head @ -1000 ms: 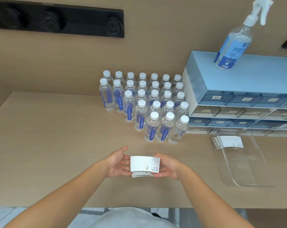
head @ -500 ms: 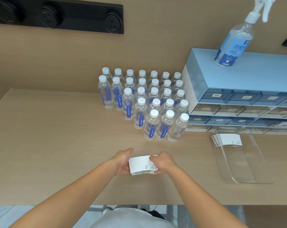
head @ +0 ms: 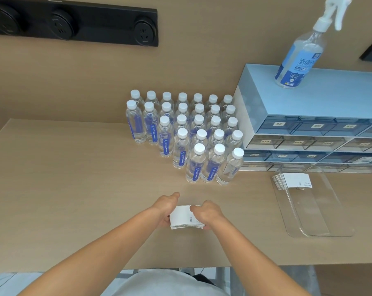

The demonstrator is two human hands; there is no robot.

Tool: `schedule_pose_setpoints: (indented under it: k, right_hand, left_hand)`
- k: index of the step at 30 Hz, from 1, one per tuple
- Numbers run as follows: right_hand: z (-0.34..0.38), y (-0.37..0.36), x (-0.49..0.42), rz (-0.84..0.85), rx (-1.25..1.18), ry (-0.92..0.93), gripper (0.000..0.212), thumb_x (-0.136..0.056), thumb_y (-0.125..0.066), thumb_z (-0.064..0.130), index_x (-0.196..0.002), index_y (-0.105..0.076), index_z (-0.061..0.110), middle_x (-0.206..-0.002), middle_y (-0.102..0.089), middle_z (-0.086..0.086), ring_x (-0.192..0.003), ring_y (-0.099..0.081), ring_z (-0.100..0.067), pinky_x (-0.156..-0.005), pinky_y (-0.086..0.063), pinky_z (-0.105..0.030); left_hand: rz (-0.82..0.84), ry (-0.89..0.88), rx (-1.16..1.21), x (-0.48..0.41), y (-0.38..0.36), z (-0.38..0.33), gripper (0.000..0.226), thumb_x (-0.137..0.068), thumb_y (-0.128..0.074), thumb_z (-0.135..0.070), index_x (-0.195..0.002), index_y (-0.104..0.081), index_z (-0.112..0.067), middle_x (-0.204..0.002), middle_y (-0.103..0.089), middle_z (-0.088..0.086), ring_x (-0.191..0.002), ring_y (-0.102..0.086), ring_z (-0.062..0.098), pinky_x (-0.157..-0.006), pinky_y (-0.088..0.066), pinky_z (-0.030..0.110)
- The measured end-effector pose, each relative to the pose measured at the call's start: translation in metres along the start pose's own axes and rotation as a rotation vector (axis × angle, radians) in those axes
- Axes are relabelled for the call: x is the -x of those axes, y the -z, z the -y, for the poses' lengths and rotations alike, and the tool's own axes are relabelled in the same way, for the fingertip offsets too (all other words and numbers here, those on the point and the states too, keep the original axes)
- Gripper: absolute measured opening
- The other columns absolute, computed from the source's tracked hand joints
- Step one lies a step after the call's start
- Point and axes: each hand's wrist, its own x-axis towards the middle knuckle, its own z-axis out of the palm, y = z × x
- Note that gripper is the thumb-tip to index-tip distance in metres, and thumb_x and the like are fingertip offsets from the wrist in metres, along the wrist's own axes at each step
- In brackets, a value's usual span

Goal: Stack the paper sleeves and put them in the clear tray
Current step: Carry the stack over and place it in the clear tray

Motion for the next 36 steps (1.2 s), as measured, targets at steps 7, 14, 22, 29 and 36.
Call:
schedule_pose_setpoints:
  k: [7,14,22,29,36]
  right_hand:
    - [-0.033,0.014,-0.009,-0.100,0.027,0.060,0.051,-0.090,-0.052,0.047,-0.121,-0.056,0.006,-0.129,-0.060,-0.011,-0.112,-0.058,-0.027,-0.084,-0.045,-0.028]
    - [-0.042,0.030,-0.019,-0.160,0.135,0.370,0.070,-0.080,-0.067,0.021,-0.144,-0.041,0.015,-0.144,-0.051,-0.007,-0.132,-0.046,-0.024,-0.103,-0.038,-0.027]
    - [-0.035,-0.005,-0.016,-0.073,0.719,0.562,0.072,-0.079,-0.069,0.006,-0.141,-0.033,0.010,-0.143,-0.043,-0.011,-0.132,-0.042,-0.030,-0.104,-0.040,-0.038]
    - [-0.033,-0.007,-0.022,-0.125,0.617,0.538,0.049,-0.079,-0.060,0.000,-0.125,-0.047,0.013,-0.126,-0.054,-0.010,-0.116,-0.054,-0.033,-0.091,-0.048,-0.038]
    - [-0.035,-0.011,-0.025,-0.143,0.574,0.503,0.040,-0.078,-0.063,0.007,-0.115,-0.049,0.014,-0.120,-0.057,-0.009,-0.112,-0.056,-0.031,-0.085,-0.048,-0.035]
  left_hand:
    - [-0.148,-0.172,-0.334,-0.014,0.035,0.002,0.066,-0.092,-0.053,-0.051,-0.134,-0.045,0.000,-0.141,-0.049,0.019,-0.125,-0.051,0.037,-0.094,-0.046,0.038]
    - [-0.066,-0.637,-1.085,-0.013,0.002,0.012,0.099,-0.071,-0.076,-0.047,-0.149,-0.024,-0.014,-0.154,-0.030,0.004,-0.141,-0.028,0.025,-0.114,-0.033,0.036]
    - [-0.136,-0.664,-1.408,-0.034,-0.018,0.026,0.042,-0.081,-0.070,-0.021,-0.116,-0.051,-0.009,-0.120,-0.060,0.013,-0.113,-0.058,0.032,-0.089,-0.048,0.036]
    - [-0.155,-0.700,-1.379,-0.036,-0.014,0.025,0.038,-0.083,-0.068,-0.025,-0.114,-0.053,-0.010,-0.116,-0.062,0.012,-0.108,-0.060,0.032,-0.088,-0.049,0.038]
    - [-0.182,-0.653,-1.365,-0.041,-0.009,0.035,0.041,-0.085,-0.064,-0.015,-0.122,-0.048,-0.009,-0.123,-0.057,0.011,-0.115,-0.055,0.030,-0.092,-0.047,0.038]
